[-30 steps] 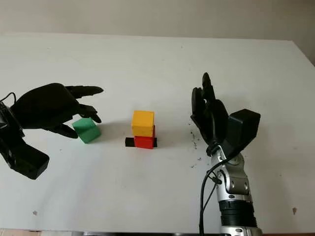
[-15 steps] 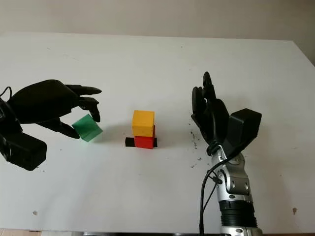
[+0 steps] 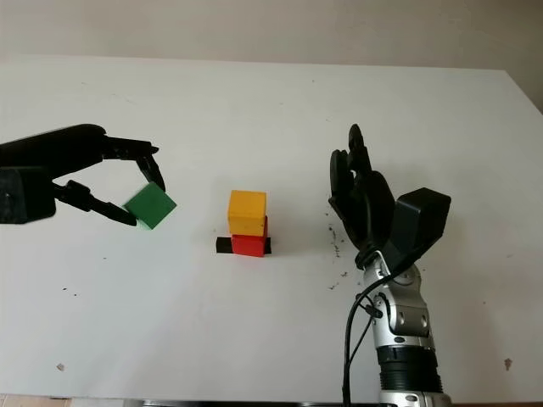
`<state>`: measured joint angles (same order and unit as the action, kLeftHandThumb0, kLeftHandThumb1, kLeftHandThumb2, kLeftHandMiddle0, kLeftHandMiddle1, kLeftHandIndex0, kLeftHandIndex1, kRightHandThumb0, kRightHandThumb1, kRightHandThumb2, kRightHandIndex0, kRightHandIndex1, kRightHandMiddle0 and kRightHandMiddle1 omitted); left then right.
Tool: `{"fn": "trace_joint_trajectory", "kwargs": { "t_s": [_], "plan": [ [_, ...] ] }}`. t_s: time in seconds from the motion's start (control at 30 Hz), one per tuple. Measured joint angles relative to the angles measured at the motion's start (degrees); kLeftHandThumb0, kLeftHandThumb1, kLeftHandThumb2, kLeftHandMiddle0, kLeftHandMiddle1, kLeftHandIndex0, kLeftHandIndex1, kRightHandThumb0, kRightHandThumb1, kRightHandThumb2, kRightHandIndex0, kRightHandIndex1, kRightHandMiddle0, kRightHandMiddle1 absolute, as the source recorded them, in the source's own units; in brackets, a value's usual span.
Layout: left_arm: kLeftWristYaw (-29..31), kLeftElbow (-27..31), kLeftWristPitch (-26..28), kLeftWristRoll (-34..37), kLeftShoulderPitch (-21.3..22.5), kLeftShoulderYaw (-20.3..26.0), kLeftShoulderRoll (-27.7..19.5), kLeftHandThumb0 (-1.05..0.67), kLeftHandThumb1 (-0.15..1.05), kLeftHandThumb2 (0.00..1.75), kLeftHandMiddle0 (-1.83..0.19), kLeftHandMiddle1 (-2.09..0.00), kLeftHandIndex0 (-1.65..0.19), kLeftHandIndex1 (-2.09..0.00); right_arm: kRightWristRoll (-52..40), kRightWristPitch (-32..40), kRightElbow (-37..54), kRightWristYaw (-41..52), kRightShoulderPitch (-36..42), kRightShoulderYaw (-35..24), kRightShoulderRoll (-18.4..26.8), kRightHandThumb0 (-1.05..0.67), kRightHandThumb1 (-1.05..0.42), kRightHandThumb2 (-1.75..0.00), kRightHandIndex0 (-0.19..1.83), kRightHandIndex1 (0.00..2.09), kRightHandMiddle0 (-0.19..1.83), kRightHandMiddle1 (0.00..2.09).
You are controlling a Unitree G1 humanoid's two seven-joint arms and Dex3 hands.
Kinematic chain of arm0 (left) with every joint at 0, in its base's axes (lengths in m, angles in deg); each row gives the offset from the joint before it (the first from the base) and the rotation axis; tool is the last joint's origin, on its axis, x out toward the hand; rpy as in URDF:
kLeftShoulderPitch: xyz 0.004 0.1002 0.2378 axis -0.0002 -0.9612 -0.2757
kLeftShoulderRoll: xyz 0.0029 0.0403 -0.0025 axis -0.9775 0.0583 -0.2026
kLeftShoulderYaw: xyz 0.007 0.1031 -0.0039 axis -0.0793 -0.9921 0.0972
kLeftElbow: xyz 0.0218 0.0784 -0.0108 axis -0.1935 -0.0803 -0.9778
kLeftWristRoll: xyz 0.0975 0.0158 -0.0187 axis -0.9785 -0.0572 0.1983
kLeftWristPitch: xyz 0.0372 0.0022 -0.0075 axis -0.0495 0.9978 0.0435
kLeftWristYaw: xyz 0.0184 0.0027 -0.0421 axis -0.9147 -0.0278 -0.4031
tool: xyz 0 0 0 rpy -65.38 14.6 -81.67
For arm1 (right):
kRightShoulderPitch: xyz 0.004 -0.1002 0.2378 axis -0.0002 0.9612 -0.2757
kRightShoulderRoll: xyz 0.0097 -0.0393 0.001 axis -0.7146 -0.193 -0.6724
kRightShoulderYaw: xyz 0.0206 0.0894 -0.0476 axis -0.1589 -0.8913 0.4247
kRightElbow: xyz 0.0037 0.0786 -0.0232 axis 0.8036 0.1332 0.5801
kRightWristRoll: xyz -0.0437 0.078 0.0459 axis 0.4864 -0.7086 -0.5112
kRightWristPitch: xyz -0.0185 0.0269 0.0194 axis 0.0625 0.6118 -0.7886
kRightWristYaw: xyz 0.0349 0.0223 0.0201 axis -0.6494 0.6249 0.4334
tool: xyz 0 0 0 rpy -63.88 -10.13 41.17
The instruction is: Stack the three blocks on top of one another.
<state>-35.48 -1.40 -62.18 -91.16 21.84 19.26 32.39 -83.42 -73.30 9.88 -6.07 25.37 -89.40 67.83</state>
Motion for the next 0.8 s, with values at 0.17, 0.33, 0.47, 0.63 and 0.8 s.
{"fn": "trace_joint_trajectory", "kwargs": {
  "t_s": [0.17, 0.33, 0.47, 0.63, 0.8],
  "plan": [
    [0.8, 0.5, 2.8, 4.3, 0.1, 2.0, 2.1, -0.29, 0.99, 0.05, -0.22, -0.06, -0.35, -1.44, 0.0, -0.2, -0.2, 0.2, 0.0, 0.0, 0.0, -0.71, -1.05, -0.55, -0.19, 0.00, -0.19, 0.00],
    [2.1, -1.4, 3.6, 8.1, 3.4, 2.5, 4.9, -0.31, 0.97, 0.05, -0.23, -0.07, -0.35, -1.58, 0.0, -0.3, -0.3, 0.3, 0.0, -0.1, 0.0, -0.72, -1.05, -0.52, -0.19, 0.00, -0.19, 0.00],
    [2.6, -2.4, 4.8, 10.4, 6.0, 3.3, 6.7, -0.36, 0.97, 0.05, -0.25, -0.08, -0.34, -1.61, 0.0, -0.7, -1.1, 0.5, 0.0, -0.1, 0.0, -0.73, -1.05, -0.51, -0.19, 0.00, -0.19, 0.00],
    [2.8, -2.7, 6.6, 12.0, 6.9, 3.3, 9.7, -0.39, 0.98, 0.06, -0.27, -0.10, -0.34, -1.63, 0.6, -0.7, -1.3, 0.3, 0.0, 0.0, 0.0, -0.70, -1.05, -0.51, -0.19, 0.00, -0.19, 0.00],
    [4.3, -2.5, 9.2, 11.3, 9.2, 2.4, 10.9, -0.40, 0.98, 0.06, -0.25, -0.09, -0.32, -1.62, 1.1, -0.7, -1.2, 0.1, 0.0, 0.1, 0.0, -0.70, -1.05, -0.50, -0.19, 0.00, -0.19, 0.00]
  ]
}}
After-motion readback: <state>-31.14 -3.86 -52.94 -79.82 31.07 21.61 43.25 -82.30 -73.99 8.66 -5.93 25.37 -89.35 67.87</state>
